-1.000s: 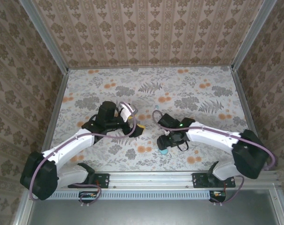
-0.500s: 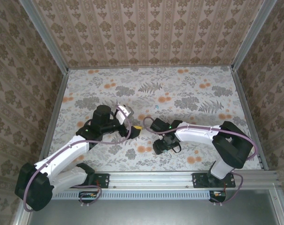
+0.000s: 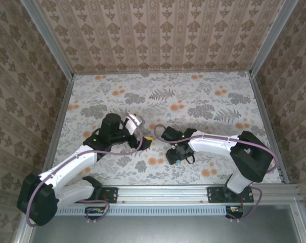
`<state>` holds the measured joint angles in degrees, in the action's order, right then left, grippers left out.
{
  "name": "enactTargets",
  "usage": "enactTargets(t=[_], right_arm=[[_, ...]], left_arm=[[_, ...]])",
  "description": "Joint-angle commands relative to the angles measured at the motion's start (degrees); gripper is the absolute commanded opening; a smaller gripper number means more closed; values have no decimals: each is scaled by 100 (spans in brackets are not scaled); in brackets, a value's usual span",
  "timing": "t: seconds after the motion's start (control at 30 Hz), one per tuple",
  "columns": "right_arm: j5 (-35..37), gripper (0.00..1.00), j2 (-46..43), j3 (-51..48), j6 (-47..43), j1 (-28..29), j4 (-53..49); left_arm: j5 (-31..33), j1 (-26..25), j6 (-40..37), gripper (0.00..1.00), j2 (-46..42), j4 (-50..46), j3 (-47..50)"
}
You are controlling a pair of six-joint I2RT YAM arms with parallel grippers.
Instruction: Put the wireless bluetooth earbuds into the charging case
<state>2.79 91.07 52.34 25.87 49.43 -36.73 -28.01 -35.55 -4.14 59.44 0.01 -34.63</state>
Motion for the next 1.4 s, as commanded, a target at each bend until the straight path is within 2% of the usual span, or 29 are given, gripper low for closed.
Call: enactTargets(t=[0.0, 0.17, 0.23, 0.33, 0.47, 0.57, 0.77, 0.93, 1.13, 1.37], right_arm=[[-241, 60, -374, -51, 113, -52, 113], [-741, 38, -432, -253, 328, -196, 515], [-925, 33, -432, -323, 423, -254, 696], [-978, 34, -436, -345, 501, -277, 769], [-890, 46, -453, -416, 500, -290, 738], [-876, 47, -456, -485, 533, -296, 711], [-1025, 33, -567, -815, 720, -374, 1025], [-1679, 26, -646, -1120, 1006, -619, 2036], [-2467, 25, -156, -1137, 1348, -623, 3238], [-2427, 29, 323, -1075, 1378, -657, 3190]], left_arm=[[-20, 22, -113, 100, 5, -53, -107], [-39, 22, -129, 100, 58, -105, -159], [-30, 22, -161, 100, 66, -159, -203], [-19, 22, -185, 100, 50, -237, -231], [-20, 22, -174, 100, 32, -233, -228], [-20, 22, -166, 100, 34, -247, -251], [-27, 22, -159, 100, 61, -250, -269], [-29, 22, -148, 100, 89, -260, -283], [-3, 22, -131, 100, 72, -282, -281], [76, 31, -109, 100, -39, -277, -187]])
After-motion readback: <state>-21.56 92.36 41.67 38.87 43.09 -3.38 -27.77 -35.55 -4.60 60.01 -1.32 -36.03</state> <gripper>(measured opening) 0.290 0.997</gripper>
